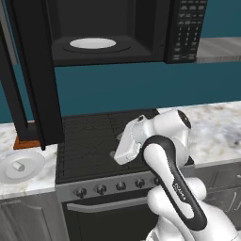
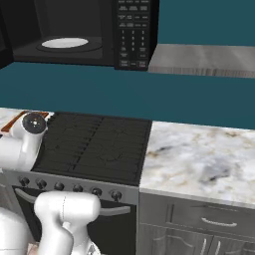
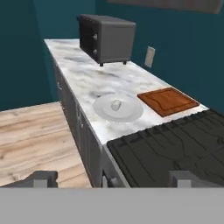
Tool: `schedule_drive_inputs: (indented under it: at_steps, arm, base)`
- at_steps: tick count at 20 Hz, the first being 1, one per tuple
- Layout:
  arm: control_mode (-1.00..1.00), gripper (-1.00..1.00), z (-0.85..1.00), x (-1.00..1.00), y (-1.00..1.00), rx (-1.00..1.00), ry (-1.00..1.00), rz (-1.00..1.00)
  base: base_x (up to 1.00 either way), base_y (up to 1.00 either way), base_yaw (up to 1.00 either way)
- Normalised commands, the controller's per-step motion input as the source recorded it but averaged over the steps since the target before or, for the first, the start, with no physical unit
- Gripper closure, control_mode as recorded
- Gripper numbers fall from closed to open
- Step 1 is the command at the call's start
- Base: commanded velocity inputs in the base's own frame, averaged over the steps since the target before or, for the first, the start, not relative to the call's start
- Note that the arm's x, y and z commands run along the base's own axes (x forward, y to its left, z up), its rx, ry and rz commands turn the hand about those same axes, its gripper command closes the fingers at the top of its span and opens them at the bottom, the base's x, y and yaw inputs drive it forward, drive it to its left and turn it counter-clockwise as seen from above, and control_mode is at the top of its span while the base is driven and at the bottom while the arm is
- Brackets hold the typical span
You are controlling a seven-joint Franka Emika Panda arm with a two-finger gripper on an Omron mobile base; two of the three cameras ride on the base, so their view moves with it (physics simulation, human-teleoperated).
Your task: Pick the marshmallow from the counter and place it in the microwave.
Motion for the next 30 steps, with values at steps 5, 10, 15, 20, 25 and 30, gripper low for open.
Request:
schedule_drive_inputs:
  at_steps: [5, 10, 15, 20, 25, 30]
  arm:
    - [-1.00, -1.00, -0.05, 0.00, 0.79, 0.15, -0.14, 0.32]
    - [-1.00, -1.00, -0.26, 0.00, 0.57, 0.19, -0.11, 0.19]
    - [-1.00, -1.00, -0.21, 0.06, 0.23, 0.23, -0.03, 0.03]
    - [-1.00, -1.00, -0.23, 0.16, 0.40, 0.20, 0.00, 0.00]
    - [-1.00, -1.00, -0.14, 0.37, 0.41, 0.10, 0.00, 0.00]
    - [-1.00, -1.00, -0.02, 0.34, 0.25, 0.01, 0.07, 0.00]
  base:
    - [0.00, 0.00, 0.00]
    - [0.00, 0.00, 0.00]
    - [0.00, 0.00, 0.00]
    - [0.00, 0.00, 0.00]
    - [0.00, 0.00, 0.00]
    - [0.00, 0.00, 0.00]
